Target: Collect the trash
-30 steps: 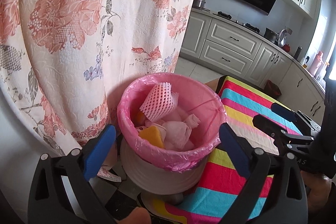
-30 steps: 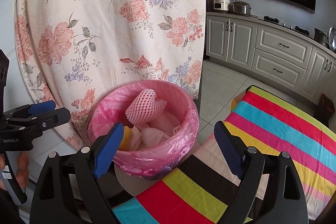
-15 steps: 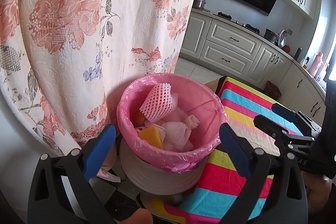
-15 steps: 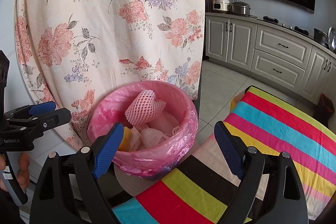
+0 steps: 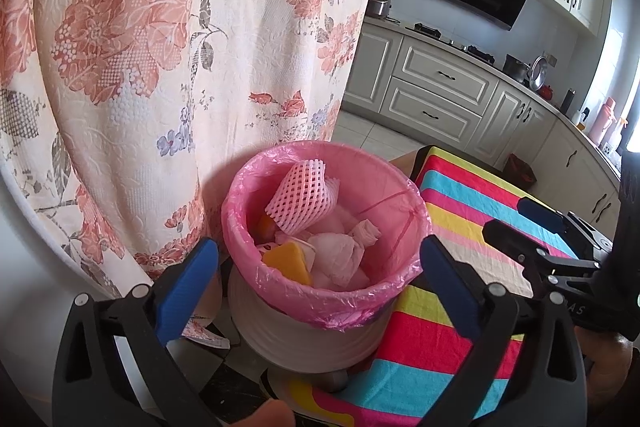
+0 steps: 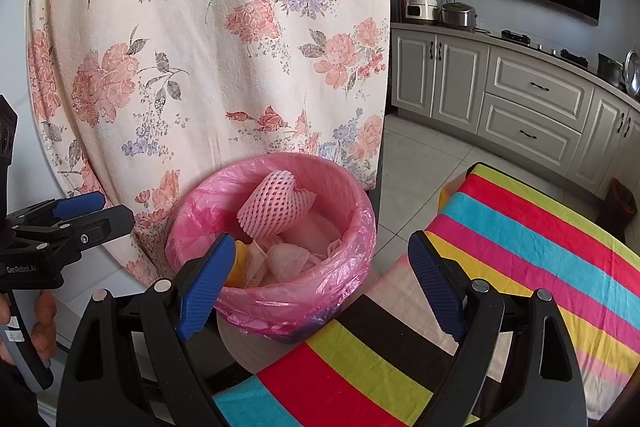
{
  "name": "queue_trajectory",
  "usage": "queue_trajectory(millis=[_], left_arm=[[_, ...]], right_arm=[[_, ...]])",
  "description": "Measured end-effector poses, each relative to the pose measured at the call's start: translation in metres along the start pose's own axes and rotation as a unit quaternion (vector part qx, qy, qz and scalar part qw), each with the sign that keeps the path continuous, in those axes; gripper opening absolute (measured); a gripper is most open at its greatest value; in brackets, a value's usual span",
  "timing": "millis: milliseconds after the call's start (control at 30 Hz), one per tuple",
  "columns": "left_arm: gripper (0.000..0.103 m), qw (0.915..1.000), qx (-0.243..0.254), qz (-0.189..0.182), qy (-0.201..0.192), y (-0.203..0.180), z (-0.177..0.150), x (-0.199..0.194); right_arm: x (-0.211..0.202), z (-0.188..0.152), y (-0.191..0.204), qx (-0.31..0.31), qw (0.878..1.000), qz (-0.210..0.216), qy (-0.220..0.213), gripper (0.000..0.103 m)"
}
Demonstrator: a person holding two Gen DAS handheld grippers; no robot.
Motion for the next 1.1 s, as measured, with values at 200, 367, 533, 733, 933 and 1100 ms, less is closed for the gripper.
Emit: queue_trajectory(millis=[200,367,533,733,933,1100], left_arm=[[0.098,1.0000,0.000,0.000,0.000,-0.0003,0.0003,0.0000],[0.098,1.0000,0.001,0.000,0.001,-0.0003,-0.0003,0.0000],[0.098,1.0000,0.000,0.000,0.000,-0.0004,0.0002,0.0004],[0.098,1.0000,0.001,0.002,0.000,-0.0002,0.0005,0.0003],[0.098,1.0000,0.000,0.001,0.000,-0.0005,0.0006,0.0006],[0.098,1.0000,0.000,0.000,0.004,-0.0014,-0.0004,0.0026]], right_arm=[[0.0000,-0.0001,-0.0007,0.001,1.000,0.000,0.000,0.083],[-0.0003,0.0002,0.0000,0.000,1.000,0.001,0.000,0.083],[-0.0003,0.0004,0.0000,0.000,1.000,0.001,0.000,0.083],[-0.0001,0.0003,0.0000,0.000,1.000,0.001,0.001,0.083],[-0.0002,0.0002,-0.0002,0.000,1.000,0.001,0.001,0.083],[0.0001,0.0000,0.0000,0.000,1.000,0.001,0.001,0.083]])
Point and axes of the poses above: each gripper's, at about its wrist camera, not at the fingertips, and x roughly the way its jaws point, y to its left, z to its top, the point moved 9 cm from there along x, roughly the way its jaws point, and after that the axes turned 15 degrees about y, right-handed, at the moved point
